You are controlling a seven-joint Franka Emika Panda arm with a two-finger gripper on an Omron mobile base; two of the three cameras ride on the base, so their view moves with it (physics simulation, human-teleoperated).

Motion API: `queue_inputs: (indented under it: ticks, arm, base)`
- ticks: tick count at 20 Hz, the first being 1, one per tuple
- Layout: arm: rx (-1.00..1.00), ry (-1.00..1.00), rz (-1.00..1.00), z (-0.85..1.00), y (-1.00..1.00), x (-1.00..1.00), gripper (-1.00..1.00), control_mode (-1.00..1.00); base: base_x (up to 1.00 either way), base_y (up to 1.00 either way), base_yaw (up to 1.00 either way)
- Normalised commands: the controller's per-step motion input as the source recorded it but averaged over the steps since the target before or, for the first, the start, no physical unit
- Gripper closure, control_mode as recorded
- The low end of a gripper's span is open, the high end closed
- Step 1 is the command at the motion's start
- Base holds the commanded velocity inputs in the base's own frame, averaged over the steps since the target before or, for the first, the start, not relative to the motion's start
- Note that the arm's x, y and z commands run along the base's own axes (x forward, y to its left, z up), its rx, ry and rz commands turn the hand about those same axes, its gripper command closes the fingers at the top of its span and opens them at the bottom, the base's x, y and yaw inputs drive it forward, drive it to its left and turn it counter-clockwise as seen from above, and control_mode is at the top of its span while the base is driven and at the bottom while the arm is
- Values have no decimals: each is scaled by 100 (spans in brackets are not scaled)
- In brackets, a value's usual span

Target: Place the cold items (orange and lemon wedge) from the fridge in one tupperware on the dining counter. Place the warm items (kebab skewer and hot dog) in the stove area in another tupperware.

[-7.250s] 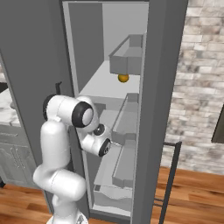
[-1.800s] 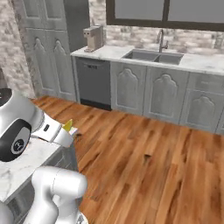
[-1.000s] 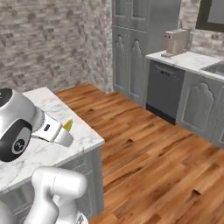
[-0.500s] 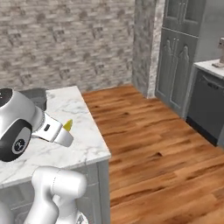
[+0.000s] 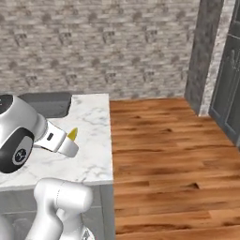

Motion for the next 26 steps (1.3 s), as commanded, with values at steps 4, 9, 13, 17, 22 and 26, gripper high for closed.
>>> queue_inputs:
  ticks: [4, 9, 13, 17, 22, 26]
  arm:
    - [0, 0, 0, 0, 0, 0, 100, 100]
    - [0, 0, 0, 0, 0, 0, 100, 100]
    - [0, 0, 0, 0, 0, 0, 100, 100]
    - [0, 0, 0, 0, 0, 0, 100, 100]
    - [0, 0, 0, 0, 0, 0, 100, 100]
    - [0, 0, 0, 0, 0, 0, 100, 100]
  base:
    - [42, -78, 39]
    - [41, -78, 39]
    - [47, -81, 41]
    - [49, -82, 41]
    - [49, -85, 42]
    - [51, -84, 43]
